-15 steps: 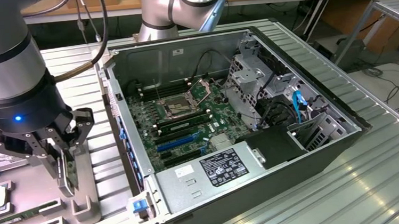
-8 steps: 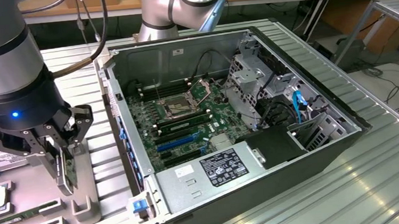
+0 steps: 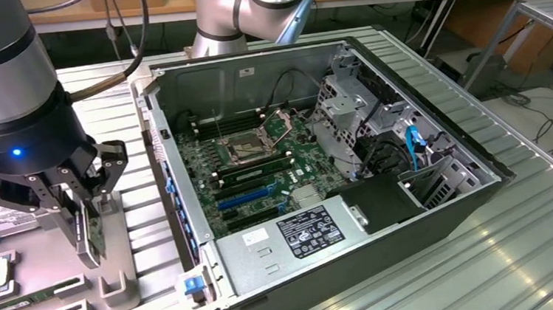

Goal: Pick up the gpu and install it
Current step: 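Pick up the gpu and move the gpu toward the slot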

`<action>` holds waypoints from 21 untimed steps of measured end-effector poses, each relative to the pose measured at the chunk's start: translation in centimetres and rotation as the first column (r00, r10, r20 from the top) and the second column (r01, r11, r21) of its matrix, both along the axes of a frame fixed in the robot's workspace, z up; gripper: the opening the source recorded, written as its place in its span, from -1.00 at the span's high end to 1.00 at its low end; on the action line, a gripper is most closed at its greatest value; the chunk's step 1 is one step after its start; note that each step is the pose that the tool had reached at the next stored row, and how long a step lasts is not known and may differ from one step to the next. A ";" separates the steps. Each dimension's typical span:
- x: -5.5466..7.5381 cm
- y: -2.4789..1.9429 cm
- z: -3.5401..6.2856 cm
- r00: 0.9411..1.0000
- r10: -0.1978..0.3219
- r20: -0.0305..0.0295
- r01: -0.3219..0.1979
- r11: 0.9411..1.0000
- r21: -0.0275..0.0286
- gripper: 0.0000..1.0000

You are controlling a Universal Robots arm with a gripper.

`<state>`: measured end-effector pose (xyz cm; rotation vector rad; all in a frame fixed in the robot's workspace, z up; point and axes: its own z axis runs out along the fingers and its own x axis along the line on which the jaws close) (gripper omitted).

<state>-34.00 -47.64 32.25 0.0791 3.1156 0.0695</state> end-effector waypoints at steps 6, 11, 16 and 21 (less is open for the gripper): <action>0.0 0.00 0.67 1.000 0.000 0.000 0.000 1.000 0.000 0.47; 0.0 0.00 1.00 1.000 0.000 0.000 0.000 1.000 0.000 0.47; 0.0 0.00 1.06 1.000 0.000 0.000 0.000 1.000 0.000 0.47; 0.0 0.00 1.18 1.000 0.000 0.000 0.000 1.000 0.000 0.47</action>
